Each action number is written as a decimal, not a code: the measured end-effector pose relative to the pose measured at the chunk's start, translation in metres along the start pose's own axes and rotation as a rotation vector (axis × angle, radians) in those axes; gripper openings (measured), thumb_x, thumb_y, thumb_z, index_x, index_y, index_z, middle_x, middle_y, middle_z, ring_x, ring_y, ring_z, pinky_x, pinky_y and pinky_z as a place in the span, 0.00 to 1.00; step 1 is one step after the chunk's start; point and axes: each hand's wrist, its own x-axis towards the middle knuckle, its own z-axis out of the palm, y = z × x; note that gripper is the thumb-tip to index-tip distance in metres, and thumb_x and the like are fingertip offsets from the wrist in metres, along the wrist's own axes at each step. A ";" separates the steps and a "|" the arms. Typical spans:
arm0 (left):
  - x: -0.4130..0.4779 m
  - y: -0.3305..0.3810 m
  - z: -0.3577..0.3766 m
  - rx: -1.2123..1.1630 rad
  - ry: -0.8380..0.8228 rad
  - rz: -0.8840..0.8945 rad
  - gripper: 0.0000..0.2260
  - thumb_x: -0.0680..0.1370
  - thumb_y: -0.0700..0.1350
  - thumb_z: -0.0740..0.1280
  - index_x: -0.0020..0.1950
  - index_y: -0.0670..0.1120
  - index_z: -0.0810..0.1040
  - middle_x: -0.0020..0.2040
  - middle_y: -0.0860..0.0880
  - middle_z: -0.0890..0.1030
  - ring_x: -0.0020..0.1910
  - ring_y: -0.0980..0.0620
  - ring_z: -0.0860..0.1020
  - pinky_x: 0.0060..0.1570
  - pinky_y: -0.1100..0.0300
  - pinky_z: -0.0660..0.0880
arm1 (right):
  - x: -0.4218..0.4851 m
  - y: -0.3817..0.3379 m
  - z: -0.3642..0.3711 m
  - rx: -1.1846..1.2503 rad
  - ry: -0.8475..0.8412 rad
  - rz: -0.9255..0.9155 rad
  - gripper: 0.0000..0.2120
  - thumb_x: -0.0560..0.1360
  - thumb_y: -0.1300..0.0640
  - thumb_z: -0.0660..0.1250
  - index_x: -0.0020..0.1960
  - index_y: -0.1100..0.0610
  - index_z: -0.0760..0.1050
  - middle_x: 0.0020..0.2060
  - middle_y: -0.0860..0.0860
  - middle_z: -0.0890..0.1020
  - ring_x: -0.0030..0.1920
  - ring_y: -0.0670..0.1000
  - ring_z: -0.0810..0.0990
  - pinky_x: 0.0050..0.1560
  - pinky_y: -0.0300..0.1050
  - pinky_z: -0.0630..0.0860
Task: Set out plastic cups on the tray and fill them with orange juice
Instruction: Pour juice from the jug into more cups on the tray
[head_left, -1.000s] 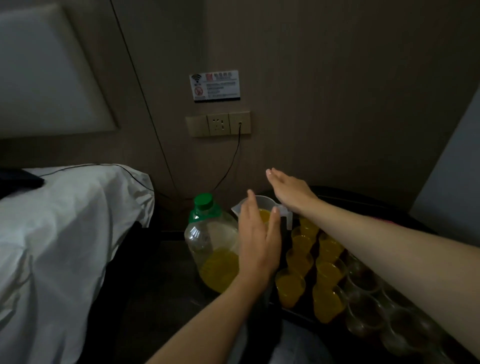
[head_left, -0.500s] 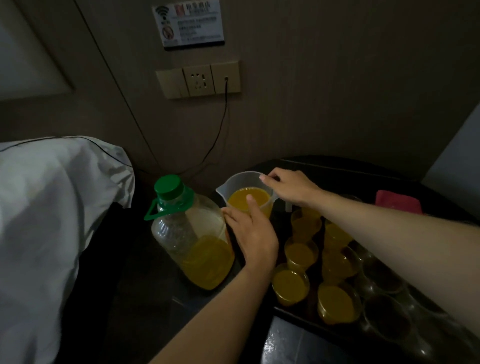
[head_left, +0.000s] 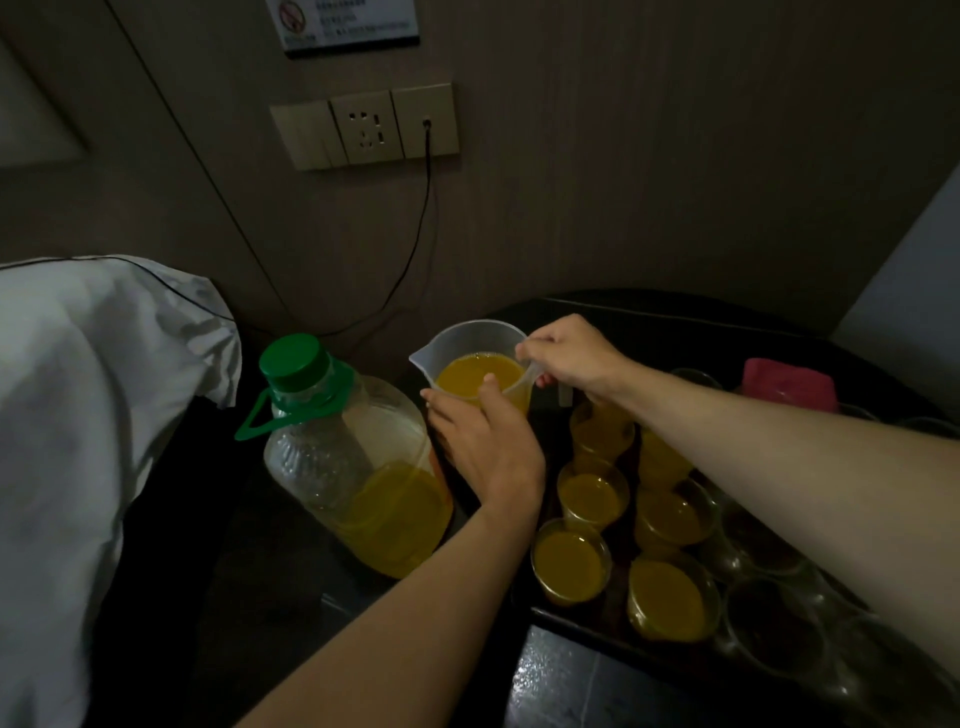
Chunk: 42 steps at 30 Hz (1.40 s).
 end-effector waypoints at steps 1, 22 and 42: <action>0.000 0.002 0.000 -0.004 0.008 0.005 0.33 0.85 0.55 0.54 0.83 0.44 0.44 0.83 0.43 0.53 0.80 0.43 0.56 0.76 0.47 0.55 | 0.000 -0.001 -0.001 0.006 0.009 -0.005 0.13 0.80 0.57 0.66 0.47 0.65 0.84 0.34 0.53 0.80 0.35 0.46 0.78 0.41 0.42 0.76; -0.090 0.077 -0.014 -0.092 -0.350 0.493 0.38 0.74 0.52 0.54 0.83 0.54 0.44 0.68 0.51 0.63 0.50 0.61 0.70 0.46 0.65 0.68 | -0.109 -0.056 -0.134 0.054 0.493 -0.144 0.13 0.75 0.59 0.70 0.40 0.69 0.83 0.26 0.57 0.79 0.26 0.48 0.78 0.36 0.45 0.76; -0.232 0.062 0.092 -0.116 -0.754 0.505 0.39 0.74 0.52 0.55 0.83 0.54 0.44 0.68 0.50 0.64 0.58 0.59 0.70 0.50 0.66 0.67 | -0.234 0.054 -0.265 -0.082 0.867 0.077 0.12 0.75 0.58 0.73 0.37 0.66 0.83 0.32 0.61 0.83 0.33 0.59 0.84 0.39 0.58 0.84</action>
